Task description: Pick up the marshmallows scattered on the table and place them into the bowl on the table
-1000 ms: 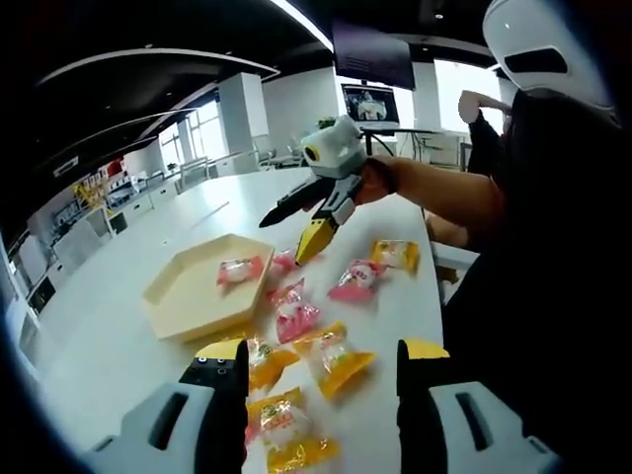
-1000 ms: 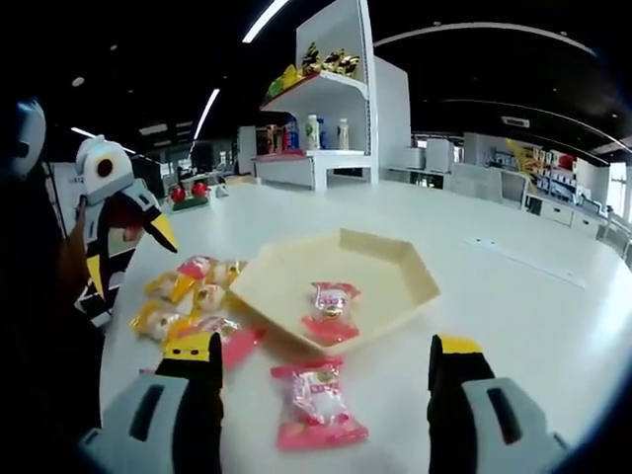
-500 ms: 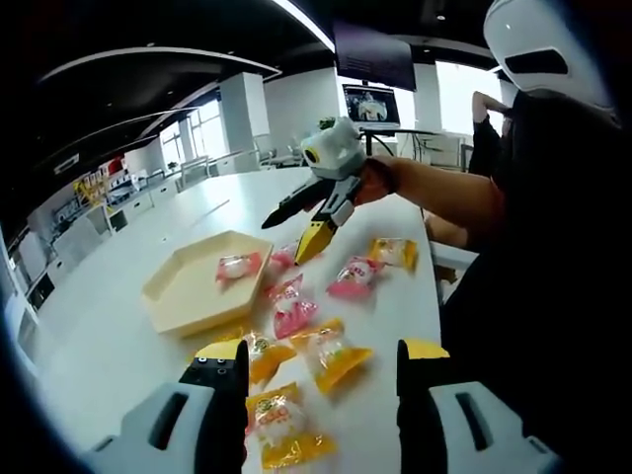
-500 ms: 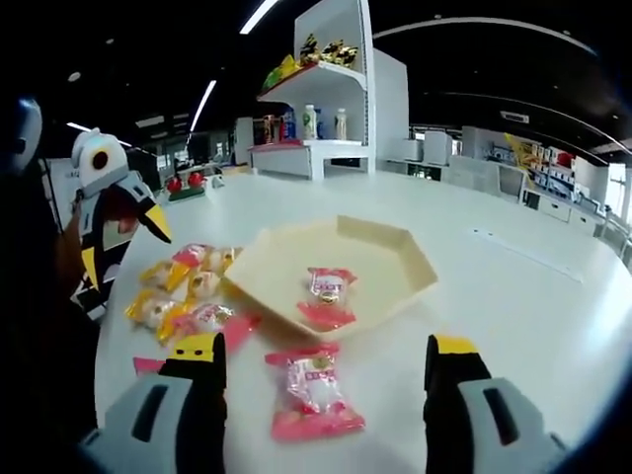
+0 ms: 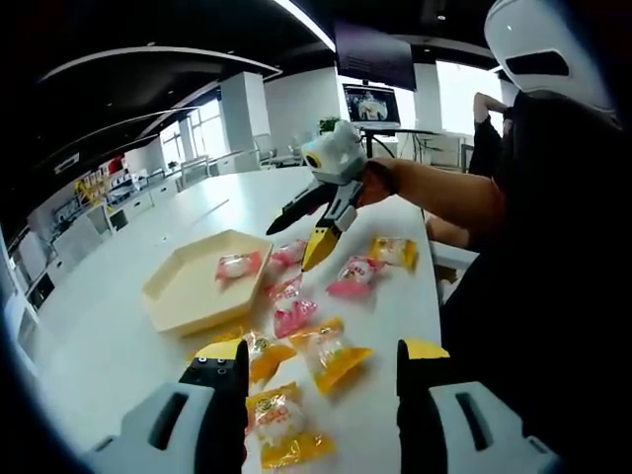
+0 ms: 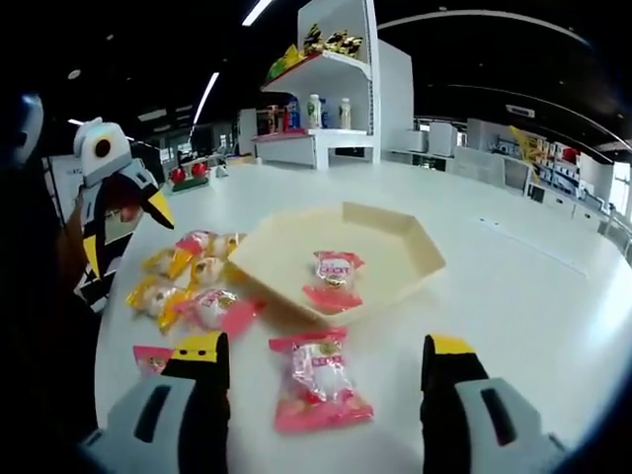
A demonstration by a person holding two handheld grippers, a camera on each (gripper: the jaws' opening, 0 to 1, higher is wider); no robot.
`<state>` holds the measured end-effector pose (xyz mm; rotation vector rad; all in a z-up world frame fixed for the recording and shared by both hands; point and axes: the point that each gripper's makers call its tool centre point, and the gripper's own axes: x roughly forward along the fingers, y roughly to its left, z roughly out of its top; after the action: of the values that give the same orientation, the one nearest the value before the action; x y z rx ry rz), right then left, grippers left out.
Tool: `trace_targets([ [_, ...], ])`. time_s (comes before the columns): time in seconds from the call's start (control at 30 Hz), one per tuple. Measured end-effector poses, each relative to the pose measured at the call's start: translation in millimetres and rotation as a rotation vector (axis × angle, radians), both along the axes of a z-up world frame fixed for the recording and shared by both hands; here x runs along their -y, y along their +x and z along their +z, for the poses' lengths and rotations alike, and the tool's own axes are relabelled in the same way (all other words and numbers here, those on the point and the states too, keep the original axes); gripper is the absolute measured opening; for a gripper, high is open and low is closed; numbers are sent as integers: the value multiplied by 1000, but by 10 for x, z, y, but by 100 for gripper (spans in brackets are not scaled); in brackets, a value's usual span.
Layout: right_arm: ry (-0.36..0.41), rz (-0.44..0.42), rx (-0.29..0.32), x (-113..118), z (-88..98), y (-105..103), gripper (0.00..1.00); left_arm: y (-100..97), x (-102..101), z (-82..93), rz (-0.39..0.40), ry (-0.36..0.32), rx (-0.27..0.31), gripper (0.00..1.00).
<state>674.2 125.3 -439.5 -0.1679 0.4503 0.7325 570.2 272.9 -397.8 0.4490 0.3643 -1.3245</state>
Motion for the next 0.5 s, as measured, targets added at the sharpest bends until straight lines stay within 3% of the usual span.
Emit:
trace_targets([
  [0.5,-18,21,-10,-10,-56,-55,72,-26,4,-2,-8,4,3,61],
])
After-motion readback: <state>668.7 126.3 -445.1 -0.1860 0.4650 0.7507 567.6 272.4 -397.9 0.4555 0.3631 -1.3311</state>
